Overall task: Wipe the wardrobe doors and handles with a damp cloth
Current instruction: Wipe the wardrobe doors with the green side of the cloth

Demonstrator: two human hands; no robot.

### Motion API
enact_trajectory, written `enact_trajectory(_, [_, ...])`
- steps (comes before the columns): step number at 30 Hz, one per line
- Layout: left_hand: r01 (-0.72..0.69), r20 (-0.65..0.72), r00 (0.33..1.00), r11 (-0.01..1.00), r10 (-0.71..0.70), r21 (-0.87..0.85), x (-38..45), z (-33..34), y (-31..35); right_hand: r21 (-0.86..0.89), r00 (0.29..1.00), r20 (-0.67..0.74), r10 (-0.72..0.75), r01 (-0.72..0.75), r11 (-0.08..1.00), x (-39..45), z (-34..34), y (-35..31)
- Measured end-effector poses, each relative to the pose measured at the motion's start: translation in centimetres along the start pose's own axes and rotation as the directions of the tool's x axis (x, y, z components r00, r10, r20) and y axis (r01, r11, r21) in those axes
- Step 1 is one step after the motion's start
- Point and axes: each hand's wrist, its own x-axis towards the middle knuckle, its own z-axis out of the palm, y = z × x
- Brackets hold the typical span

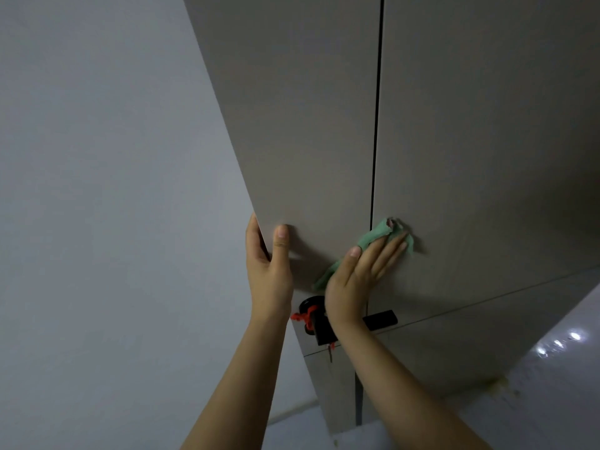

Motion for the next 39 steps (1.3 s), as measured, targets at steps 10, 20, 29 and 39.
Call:
enact_trajectory(10, [0.138,-0.176,0.974,0.989,-0.144,-0.042,-1.2,1.8,0.4,-0.088,0.997,0.017,-0.071,0.072,0.994,4.9,-2.8,2.0])
enact_trajectory(20, [0.176,-0.411,0.898,0.984,-0.158,0.007,-5.4,5.0,-0.6,-0.216,0.499,0.441,-0.745,0.865,0.452,9.8,-6.8,7.8])
enact_trajectory(29, [0.157,-0.443,0.894,0.97,-0.061,0.184,-8.7,13.9,-2.1,-0.11,0.252,0.483,-0.839,0.968,0.227,18.2,-11.8,13.3])
enact_trajectory(39, [-0.104,-0.426,0.843,0.876,0.329,0.471,-7.0,18.1,-6.9,-0.092,0.263,0.321,-0.91,0.965,0.247,20.1,-11.0,14.8])
